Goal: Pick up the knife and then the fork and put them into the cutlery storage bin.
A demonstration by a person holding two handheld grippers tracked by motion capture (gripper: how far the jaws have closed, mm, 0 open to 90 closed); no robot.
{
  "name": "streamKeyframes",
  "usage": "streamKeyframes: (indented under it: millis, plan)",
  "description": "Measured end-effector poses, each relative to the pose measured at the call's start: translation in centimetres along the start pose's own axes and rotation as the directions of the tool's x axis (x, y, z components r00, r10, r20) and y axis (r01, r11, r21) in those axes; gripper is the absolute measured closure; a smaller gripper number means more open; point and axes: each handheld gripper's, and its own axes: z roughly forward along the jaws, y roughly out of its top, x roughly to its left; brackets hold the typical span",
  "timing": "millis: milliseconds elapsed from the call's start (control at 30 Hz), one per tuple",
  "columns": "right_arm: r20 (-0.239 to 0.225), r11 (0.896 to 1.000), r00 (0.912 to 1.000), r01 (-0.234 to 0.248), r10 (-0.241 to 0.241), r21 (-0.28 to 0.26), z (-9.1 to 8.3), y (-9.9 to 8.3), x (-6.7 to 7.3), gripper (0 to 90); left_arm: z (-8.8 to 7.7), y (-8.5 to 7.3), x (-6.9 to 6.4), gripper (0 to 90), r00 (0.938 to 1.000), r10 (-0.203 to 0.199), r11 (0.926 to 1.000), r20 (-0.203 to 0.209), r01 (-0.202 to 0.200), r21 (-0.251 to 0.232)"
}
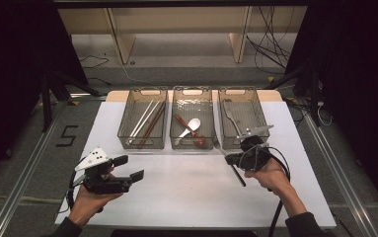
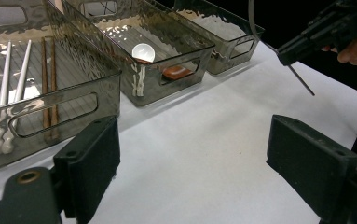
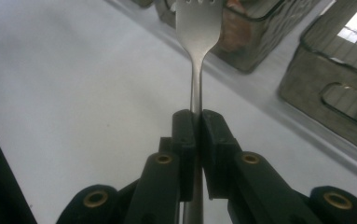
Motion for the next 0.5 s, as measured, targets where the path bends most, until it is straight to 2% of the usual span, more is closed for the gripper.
streamKeyframes:
  millis: [300, 500]
  plan:
    - [0.045, 0.997, 0.9979, -0.044, 0.046, -0.056, -0.8, 1.3, -2.1, 85.2, 0.1, 0.0, 0.1, 16.6, 1.0, -0.007, 1.0, -0.002, 0.007, -0.002]
    - [0.09, 0.992, 0.9918, -0.083, 0.091, -0.095, -1.4, 2.2, -3.7, 85.2, 0.1, 0.0, 0.1, 16.6, 1.0, -0.009, 0.9999, -0.002, 0.009, -0.004]
